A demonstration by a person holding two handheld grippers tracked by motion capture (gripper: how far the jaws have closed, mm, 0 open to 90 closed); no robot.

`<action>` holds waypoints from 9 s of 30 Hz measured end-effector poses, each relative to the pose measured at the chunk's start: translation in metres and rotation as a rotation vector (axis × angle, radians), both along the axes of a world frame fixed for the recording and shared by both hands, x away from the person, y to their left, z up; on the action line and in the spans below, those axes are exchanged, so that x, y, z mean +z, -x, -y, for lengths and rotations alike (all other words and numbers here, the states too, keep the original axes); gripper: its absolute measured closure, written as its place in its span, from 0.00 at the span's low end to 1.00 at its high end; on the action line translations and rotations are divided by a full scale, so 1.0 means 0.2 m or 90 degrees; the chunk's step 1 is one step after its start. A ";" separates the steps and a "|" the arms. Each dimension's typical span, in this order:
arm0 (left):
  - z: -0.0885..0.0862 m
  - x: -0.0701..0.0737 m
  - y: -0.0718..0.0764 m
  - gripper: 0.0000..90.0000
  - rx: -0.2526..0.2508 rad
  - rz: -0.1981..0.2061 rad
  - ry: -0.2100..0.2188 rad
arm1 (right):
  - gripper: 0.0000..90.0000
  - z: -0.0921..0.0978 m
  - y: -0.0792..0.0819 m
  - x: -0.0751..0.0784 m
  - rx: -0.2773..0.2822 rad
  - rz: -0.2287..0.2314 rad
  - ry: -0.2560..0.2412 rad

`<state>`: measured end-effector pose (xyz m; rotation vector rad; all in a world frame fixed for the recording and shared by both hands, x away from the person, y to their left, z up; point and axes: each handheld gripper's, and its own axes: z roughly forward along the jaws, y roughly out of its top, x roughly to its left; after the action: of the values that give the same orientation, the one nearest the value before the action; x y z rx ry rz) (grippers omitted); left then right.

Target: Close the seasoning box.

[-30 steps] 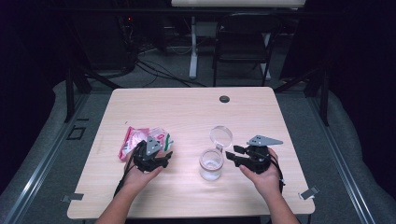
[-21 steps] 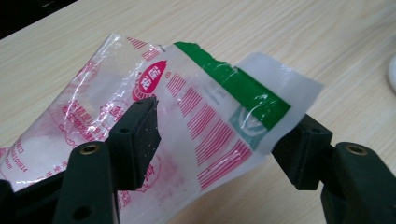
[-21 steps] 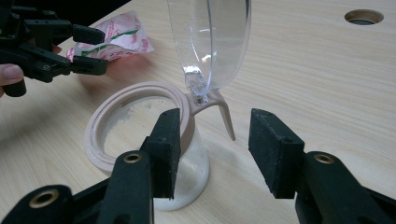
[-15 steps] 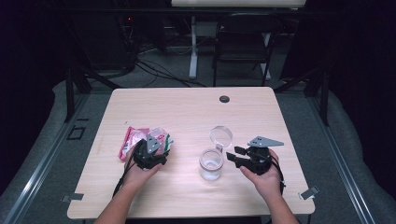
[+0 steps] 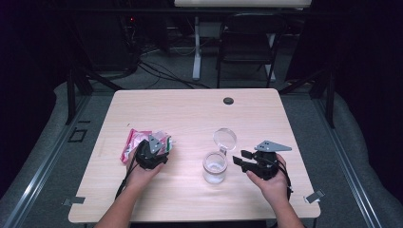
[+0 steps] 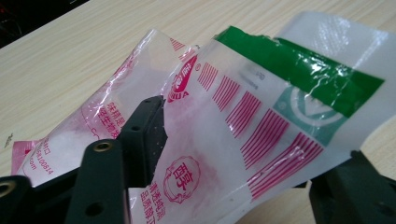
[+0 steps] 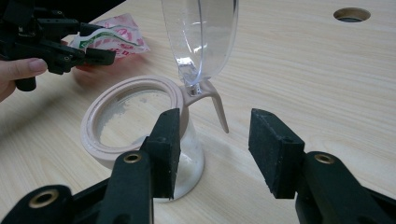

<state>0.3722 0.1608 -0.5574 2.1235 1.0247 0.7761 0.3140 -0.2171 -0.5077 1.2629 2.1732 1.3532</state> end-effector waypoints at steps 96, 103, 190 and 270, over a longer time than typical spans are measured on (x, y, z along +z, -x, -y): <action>-0.54 0.36 -0.02 1.00 0.186 0.066 0.176 | 0.60 0.07 0.06 -0.01 -0.031 0.005 -0.006; -0.53 0.41 -0.02 1.00 0.174 0.070 0.186 | 0.61 0.10 0.08 -0.01 -0.042 0.008 -0.001; 0.06 0.33 0.36 1.00 -0.210 -0.046 0.209 | 0.88 -0.20 0.11 0.26 0.146 0.071 0.019; 0.08 0.09 0.45 0.49 -0.147 -0.036 0.164 | 1.00 -0.64 -0.09 0.14 0.298 0.034 0.086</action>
<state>0.2829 0.1454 -0.5398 2.0037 0.8384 0.4492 0.3310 -0.0888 -0.4802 0.6817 2.5738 1.3452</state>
